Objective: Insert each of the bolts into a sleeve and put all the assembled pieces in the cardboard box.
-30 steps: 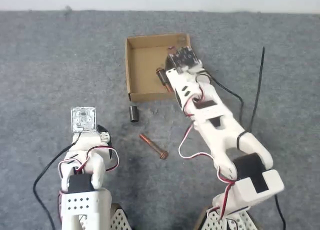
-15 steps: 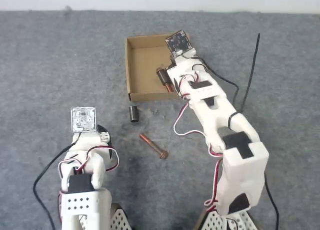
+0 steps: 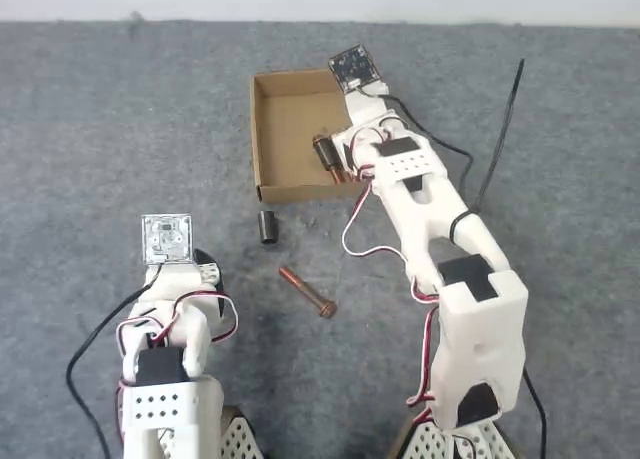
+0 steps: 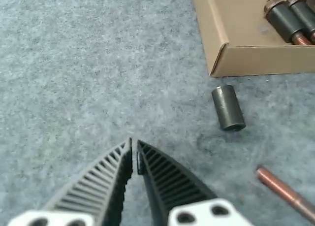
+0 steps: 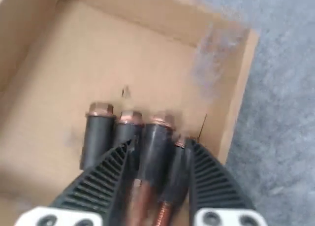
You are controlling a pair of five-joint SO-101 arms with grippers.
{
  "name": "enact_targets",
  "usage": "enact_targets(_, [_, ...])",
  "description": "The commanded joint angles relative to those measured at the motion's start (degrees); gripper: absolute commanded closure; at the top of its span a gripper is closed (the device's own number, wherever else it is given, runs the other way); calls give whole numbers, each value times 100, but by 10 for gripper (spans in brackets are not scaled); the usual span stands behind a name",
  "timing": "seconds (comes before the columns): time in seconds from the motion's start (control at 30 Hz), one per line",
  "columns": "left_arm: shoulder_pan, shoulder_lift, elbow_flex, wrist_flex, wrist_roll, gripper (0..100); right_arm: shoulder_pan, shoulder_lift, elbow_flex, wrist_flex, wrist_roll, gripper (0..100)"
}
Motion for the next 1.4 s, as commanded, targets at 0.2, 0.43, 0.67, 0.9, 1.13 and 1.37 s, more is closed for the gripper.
enact_targets(0.2, [-53,-62,-57,18,-53,988,40,-954,-343,620,-88,993])
enact_targets(0.43, [-466,-70,-57,-97,-26,988,-207,-2097,-343,2536,-888,991])
enact_targets(0.67, [-633,-18,-374,492,-18,988,-936,-3099,-343,4497,-1099,989])
enact_targets(0.9, [-624,158,-514,580,-18,988,-1622,-3310,-369,5622,-1565,989])
enact_targets(1.13, [-668,2611,-1235,-352,-18,988,-2211,-3301,-369,5719,-2040,989])
enact_targets(1.37, [-1196,4809,-2308,-765,-18,988,-2299,-2976,-343,5235,-2215,988])
